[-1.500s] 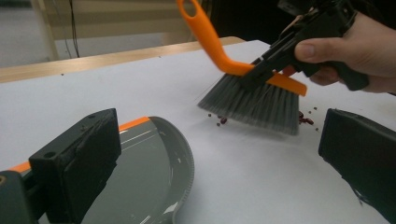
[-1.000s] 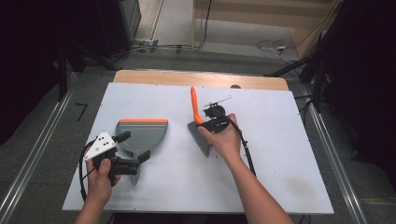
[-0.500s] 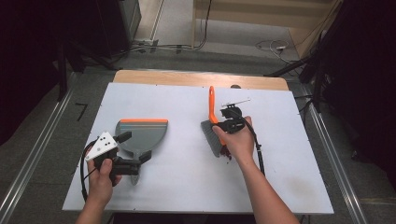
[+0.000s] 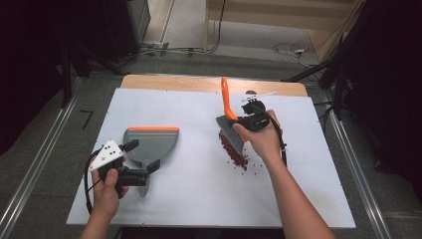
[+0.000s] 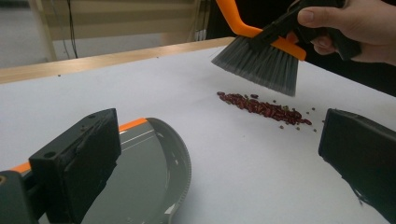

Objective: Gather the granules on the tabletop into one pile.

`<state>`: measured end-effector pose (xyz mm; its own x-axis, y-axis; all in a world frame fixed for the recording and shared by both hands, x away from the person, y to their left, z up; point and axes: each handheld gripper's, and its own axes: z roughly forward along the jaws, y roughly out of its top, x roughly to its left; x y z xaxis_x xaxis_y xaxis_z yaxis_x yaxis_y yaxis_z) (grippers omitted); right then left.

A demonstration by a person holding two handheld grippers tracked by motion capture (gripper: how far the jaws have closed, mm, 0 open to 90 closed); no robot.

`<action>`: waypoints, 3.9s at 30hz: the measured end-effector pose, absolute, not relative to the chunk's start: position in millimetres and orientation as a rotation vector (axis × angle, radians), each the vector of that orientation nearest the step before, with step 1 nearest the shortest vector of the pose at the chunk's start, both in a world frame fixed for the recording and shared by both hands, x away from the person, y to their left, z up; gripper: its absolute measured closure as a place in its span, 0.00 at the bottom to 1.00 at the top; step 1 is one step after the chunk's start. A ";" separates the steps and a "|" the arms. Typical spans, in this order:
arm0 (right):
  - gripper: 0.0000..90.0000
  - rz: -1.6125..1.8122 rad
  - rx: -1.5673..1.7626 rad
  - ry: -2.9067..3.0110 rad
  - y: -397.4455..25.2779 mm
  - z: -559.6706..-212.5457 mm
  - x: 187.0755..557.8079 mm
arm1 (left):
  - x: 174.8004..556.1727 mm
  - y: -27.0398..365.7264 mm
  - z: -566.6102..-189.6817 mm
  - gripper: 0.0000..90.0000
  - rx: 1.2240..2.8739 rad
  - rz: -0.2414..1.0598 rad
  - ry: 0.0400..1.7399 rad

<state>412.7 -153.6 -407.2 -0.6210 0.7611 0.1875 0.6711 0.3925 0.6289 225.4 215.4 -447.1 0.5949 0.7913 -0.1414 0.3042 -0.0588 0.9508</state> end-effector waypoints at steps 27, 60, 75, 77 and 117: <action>0.77 0.717 0.152 2.672 -123.0 -447.8 425.8 | 227.7 215.9 -449.0 0.00 1.638 0.506 0.934; 0.76 0.905 0.361 2.812 -169.5 -400.1 359.6 | 229.3 209.5 -449.6 0.00 1.656 0.496 0.921; 0.76 0.855 0.432 2.975 -158.5 -444.3 356.5 | 229.9 209.1 -450.1 0.00 1.662 0.495 0.923; 0.76 0.856 0.455 2.963 -159.8 -444.4 360.0 | 230.5 209.4 -451.0 0.00 1.659 0.493 0.924; 0.76 0.863 1.372 2.426 -214.2 -413.0 354.9 | 230.8 211.6 -449.1 0.00 1.646 0.491 0.925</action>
<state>354.9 -214.2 -413.0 -0.5387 0.8377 0.0903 0.7064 0.3906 0.5902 230.8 211.6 -449.1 0.6049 0.7822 -0.1489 0.3144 -0.0628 0.9472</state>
